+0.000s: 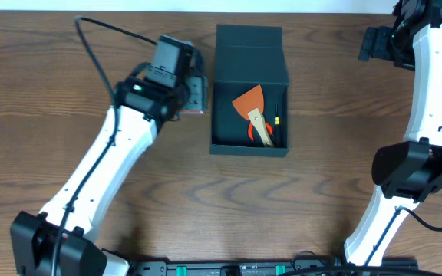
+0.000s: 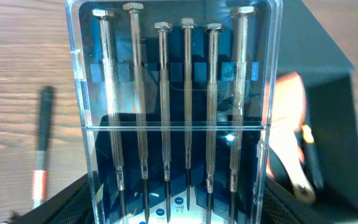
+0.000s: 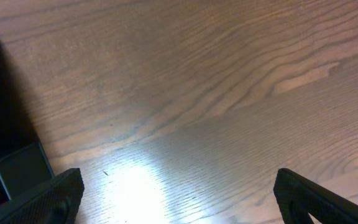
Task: Pack container
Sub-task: 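Lift the case with the left gripper and carry it over the box, then lower the case into the box and open the left gripper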
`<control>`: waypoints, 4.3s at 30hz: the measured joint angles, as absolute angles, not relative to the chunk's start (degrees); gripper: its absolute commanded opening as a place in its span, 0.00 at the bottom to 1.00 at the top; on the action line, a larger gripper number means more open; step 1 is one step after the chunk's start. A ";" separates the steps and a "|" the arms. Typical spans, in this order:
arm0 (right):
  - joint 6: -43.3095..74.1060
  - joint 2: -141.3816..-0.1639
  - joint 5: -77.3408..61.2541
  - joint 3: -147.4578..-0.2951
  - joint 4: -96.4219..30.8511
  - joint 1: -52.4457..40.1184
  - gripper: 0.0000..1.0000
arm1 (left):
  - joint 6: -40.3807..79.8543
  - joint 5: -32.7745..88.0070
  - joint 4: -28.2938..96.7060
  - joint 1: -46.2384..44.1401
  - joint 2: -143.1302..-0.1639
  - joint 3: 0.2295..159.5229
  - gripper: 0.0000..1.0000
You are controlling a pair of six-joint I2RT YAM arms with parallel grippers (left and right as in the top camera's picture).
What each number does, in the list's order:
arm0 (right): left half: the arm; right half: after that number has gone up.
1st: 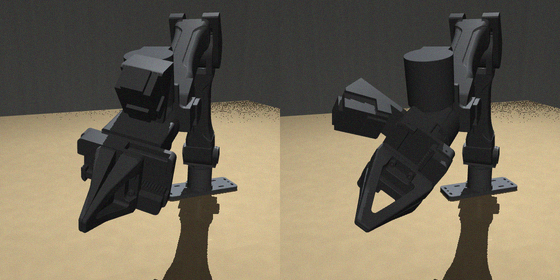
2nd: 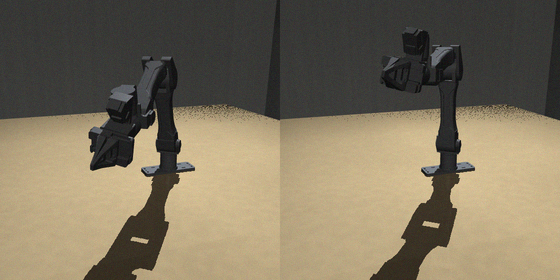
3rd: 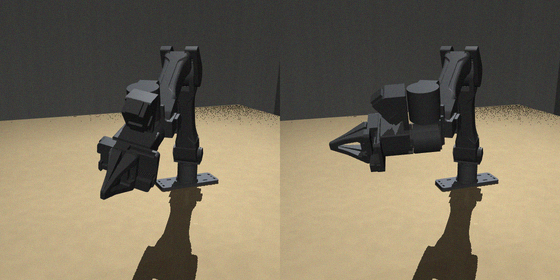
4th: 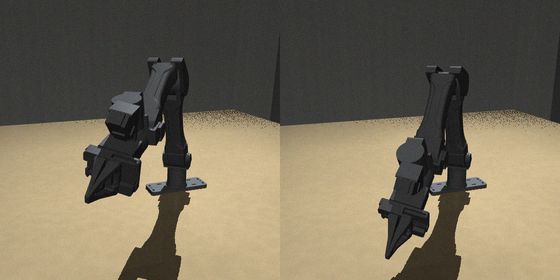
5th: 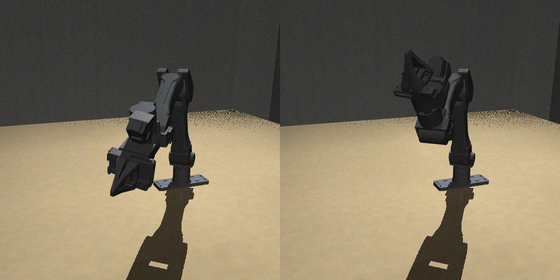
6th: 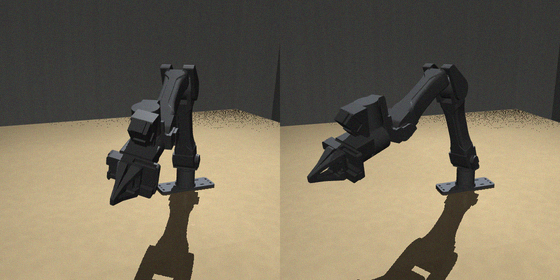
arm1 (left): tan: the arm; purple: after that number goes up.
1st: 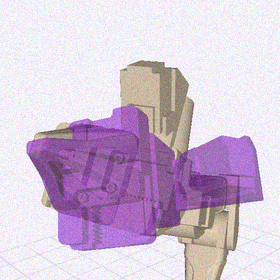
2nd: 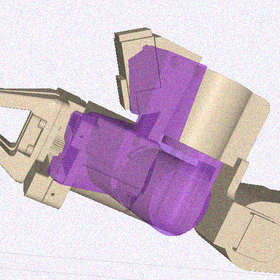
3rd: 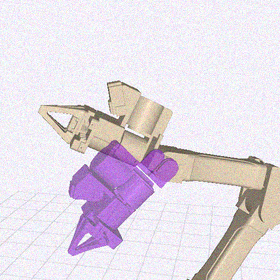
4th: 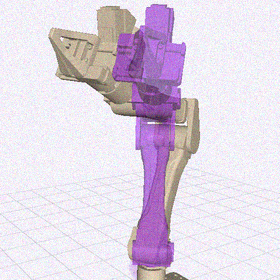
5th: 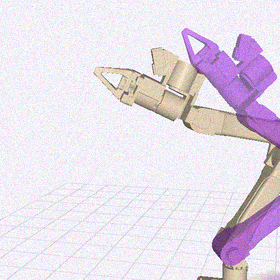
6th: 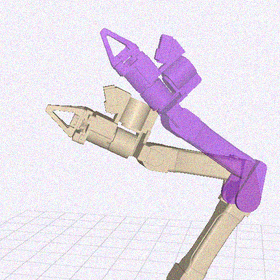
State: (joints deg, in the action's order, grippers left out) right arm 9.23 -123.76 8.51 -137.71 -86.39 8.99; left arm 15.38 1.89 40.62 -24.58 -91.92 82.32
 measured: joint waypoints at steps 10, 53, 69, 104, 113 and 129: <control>9.23 -123.76 8.54 -137.71 -86.39 8.99 0.99 | 15.40 2.63 40.82 -32.97 -91.94 82.32 0.46; 9.23 -123.76 8.54 -137.71 -86.39 8.99 0.99 | 24.21 2.63 33.74 -36.97 -107.02 82.32 0.41; 9.23 -123.76 8.54 -137.71 -86.39 8.99 0.99 | 24.73 2.66 32.75 -37.67 -112.29 82.32 0.41; 9.23 -123.76 8.54 -137.71 -86.39 8.99 0.99 | 25.30 1.48 29.98 -37.67 -115.26 82.32 0.58; 9.23 -123.76 8.54 -137.71 -86.39 8.99 0.99 | 25.26 1.28 30.00 -37.67 -115.26 82.32 0.69; 9.23 -123.76 8.54 -137.71 -86.39 8.99 0.99 | 25.50 1.32 29.71 -37.78 -115.26 82.32 0.77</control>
State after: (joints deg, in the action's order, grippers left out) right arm 9.23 -123.76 8.54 -137.71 -86.39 8.99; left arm 25.50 1.32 29.71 -37.78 -115.26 82.32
